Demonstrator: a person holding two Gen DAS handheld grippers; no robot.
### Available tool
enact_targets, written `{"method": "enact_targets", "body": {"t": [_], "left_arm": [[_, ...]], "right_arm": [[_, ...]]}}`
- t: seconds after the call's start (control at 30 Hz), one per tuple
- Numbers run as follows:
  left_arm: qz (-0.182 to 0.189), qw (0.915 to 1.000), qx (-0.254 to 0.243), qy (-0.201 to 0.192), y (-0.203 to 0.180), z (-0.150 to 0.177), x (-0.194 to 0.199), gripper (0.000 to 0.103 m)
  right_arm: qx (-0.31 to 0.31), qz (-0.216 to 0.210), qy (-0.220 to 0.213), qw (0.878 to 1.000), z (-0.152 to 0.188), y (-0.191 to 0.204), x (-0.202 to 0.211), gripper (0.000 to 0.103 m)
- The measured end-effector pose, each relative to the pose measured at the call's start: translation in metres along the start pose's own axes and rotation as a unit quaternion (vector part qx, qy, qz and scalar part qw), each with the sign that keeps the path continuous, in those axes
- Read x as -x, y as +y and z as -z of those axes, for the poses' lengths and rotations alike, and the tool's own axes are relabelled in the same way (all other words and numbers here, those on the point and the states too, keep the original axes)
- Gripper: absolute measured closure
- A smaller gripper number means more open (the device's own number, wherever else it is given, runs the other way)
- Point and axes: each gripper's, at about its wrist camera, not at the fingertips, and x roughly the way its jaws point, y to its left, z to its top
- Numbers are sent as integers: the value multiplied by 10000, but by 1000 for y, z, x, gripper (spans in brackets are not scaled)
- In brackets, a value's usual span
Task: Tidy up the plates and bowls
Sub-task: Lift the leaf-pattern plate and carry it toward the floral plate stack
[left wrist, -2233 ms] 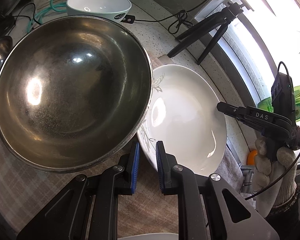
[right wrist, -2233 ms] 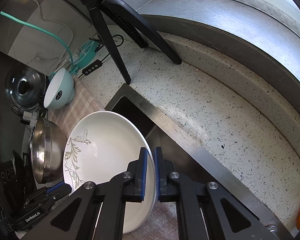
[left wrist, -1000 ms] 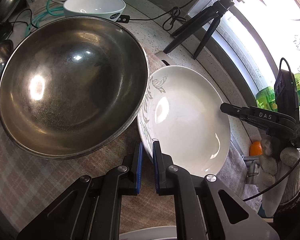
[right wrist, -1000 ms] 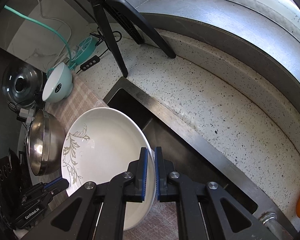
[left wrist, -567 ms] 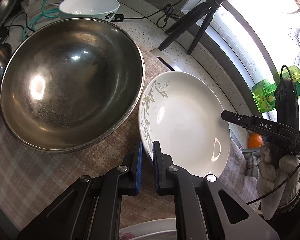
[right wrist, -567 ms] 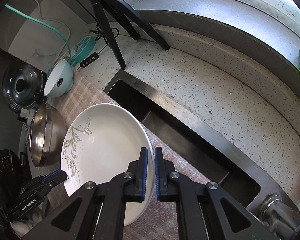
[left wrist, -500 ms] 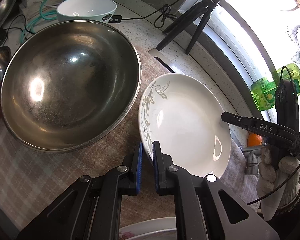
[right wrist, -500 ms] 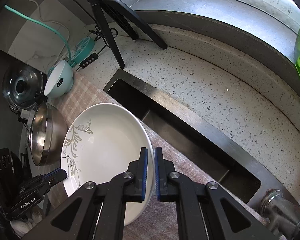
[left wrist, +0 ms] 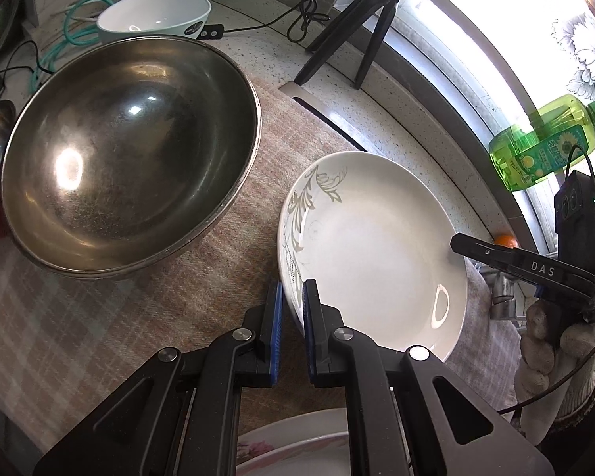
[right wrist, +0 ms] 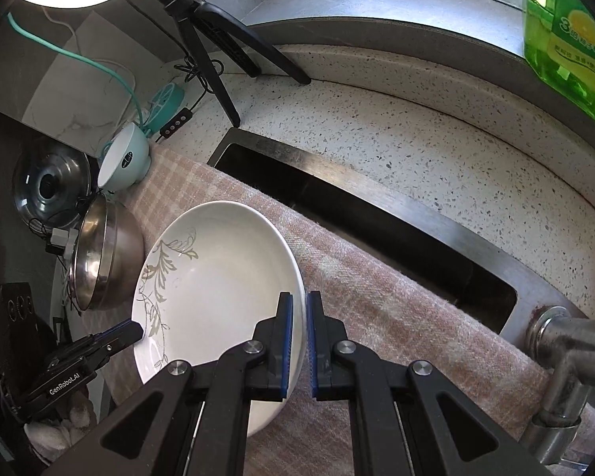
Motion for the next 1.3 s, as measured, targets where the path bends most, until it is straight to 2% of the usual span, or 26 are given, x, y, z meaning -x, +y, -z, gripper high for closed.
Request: {"method": "enact_targets", "body": {"t": [0.23,0.67,1.3], "left_arm": [[32,9997,-205,-96,-3,1,11,95],[182,9994,-265,-148,4,4,20,95],[612,9932,-991,18,9,1,35,95]], "right_arm": [[-144,-114,-133,9997,12,-1,10,96],[-231,-103,-357,9990,25,10,26,96],[-980,145,-798,9919,67,20,42,96]]}}
